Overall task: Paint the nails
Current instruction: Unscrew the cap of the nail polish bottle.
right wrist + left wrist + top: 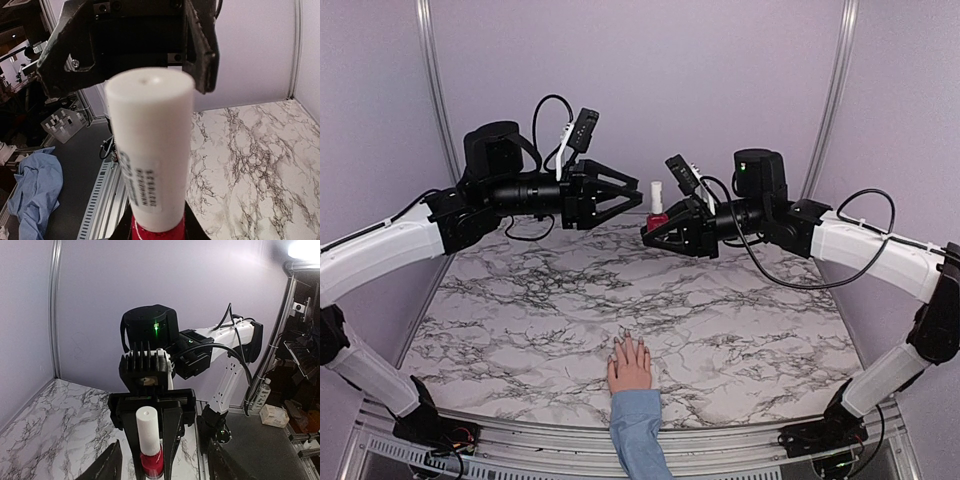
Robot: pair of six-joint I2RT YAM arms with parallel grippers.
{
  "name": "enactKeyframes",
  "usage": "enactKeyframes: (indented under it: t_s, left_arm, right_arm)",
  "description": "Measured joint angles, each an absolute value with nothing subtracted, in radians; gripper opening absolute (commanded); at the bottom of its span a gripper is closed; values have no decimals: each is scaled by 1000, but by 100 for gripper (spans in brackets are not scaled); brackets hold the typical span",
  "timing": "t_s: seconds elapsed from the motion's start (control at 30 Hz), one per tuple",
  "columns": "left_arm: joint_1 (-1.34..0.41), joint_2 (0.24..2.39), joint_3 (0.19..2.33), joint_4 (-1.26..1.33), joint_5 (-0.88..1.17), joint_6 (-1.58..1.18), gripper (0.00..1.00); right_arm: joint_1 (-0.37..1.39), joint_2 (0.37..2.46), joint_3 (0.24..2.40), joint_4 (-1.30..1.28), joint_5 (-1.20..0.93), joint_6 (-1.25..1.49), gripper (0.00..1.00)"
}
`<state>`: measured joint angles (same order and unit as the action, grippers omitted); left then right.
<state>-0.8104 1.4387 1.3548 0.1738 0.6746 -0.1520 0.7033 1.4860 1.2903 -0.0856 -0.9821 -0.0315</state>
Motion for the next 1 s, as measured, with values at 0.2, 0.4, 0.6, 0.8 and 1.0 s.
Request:
enactKeyframes:
  t_s: [0.2,0.4,0.6,0.8,1.0]
  left_arm:
    - [-811,1478,1379,175,782,-162,55]
    - [-815,1510,1398,175,821,-168,50]
    - [-828,1529,1427,176,839,-171,44]
    - [-834,1540,1432,176,849,-170,35]
    - [-837,1545,1436,175,855,-170,21]
  right_arm:
    - [703,1486,1290,-86,-1071,-31,0]
    - [710,1486,1290,-86,-1113,-31,0]
    - [721,1486,1290,-89,-1129,-32,0]
    - [727,1486,1291,-98,-1142,-36,0]
    - [727,1486,1291,-104,-1143,-38,0]
